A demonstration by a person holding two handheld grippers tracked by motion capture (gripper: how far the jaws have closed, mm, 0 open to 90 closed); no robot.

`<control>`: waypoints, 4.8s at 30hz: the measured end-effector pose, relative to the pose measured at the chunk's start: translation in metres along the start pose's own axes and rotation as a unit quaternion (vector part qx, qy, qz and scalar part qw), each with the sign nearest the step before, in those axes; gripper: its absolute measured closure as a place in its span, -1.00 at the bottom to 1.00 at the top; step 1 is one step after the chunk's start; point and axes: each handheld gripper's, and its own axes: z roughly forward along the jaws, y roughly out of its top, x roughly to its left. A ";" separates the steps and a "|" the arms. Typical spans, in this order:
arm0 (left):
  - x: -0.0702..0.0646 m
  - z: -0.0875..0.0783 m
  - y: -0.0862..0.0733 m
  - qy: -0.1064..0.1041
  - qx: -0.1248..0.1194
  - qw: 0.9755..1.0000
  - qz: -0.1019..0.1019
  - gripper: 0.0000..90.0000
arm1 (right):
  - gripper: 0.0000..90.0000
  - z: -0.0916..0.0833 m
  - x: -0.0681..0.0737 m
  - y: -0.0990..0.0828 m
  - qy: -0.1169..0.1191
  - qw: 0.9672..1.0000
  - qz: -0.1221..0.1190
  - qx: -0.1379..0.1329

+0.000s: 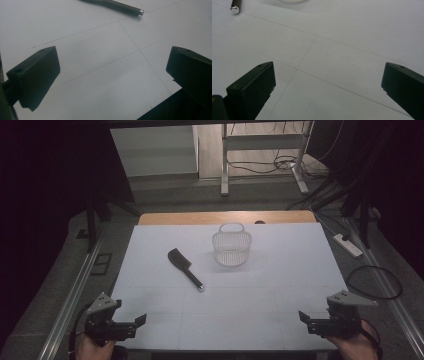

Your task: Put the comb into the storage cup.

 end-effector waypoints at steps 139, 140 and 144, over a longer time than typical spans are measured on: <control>-0.018 0.136 0.124 -0.102 0.082 0.987 0.089 -1.00 | -1.00 0.002 0.002 0.000 0.015 1.000 -0.017 0.012; -0.018 0.137 0.126 -0.103 0.084 0.987 0.088 -1.00 | -1.00 0.002 0.002 0.000 0.015 1.000 -0.017 0.012; -0.020 0.143 0.130 -0.102 0.086 0.987 0.087 -1.00 | -1.00 0.002 0.002 0.000 0.016 1.000 -0.018 0.012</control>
